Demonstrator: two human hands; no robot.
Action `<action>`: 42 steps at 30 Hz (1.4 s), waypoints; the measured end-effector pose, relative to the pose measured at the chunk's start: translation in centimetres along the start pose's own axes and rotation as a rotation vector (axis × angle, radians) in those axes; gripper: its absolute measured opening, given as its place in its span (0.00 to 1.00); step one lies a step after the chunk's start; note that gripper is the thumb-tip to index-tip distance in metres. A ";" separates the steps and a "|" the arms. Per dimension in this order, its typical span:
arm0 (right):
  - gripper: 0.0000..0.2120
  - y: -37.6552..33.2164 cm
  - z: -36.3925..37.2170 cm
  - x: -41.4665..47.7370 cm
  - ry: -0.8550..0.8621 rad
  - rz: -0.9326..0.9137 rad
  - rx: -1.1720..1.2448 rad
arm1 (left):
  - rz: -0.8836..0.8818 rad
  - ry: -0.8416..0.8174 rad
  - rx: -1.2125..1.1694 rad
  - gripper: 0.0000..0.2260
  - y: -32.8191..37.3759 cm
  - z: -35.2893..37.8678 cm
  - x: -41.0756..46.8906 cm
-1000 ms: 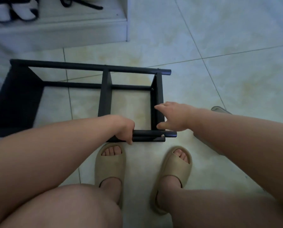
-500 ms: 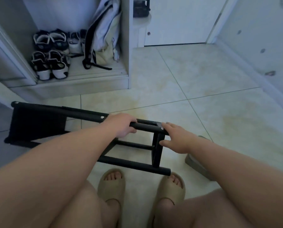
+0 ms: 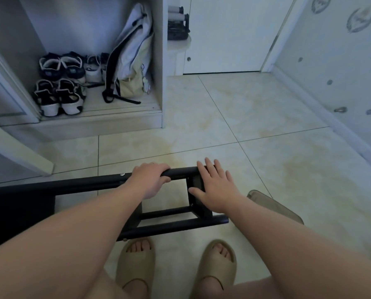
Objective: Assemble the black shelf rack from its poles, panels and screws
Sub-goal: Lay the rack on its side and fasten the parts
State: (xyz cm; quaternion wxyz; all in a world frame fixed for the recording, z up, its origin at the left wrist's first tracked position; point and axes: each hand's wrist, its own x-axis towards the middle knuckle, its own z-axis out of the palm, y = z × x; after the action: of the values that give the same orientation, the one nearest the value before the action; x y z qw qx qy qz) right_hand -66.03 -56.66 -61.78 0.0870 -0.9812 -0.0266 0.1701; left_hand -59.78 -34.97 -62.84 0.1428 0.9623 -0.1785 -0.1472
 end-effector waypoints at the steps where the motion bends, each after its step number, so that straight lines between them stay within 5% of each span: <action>1: 0.40 -0.1 0.3 0.8 0.012 -0.003 0.001 | -0.009 0.018 0.003 0.09 -0.4 0.0 0.5; 11: 0.40 -1.7 2.0 6.8 0.098 0.008 0.031 | -0.198 0.153 0.097 0.12 -1.3 -0.4 3.8; 15: 0.40 -1.1 1.8 5.6 0.008 0.020 0.009 | -0.209 0.077 0.160 0.23 -0.4 -0.4 3.0; 20: 0.38 0.9 0.3 1.7 -0.029 0.037 0.000 | -0.134 -0.155 0.146 0.30 1.6 -0.7 -0.3; 34: 0.38 12.0 -0.7 -12.9 0.042 0.270 0.040 | 0.138 -0.135 0.205 0.34 14.3 -0.1 -5.7; 42: 0.36 18.9 1.6 -14.4 -0.102 0.460 0.123 | 0.259 -0.268 0.227 0.35 21.7 5.4 -2.9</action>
State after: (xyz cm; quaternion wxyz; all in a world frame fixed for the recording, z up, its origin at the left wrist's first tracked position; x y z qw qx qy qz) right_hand -79.74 -76.18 -61.93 0.1040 -0.9445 0.2035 0.2360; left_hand -70.70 -54.51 -60.01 0.0262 0.9132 -0.3334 -0.2330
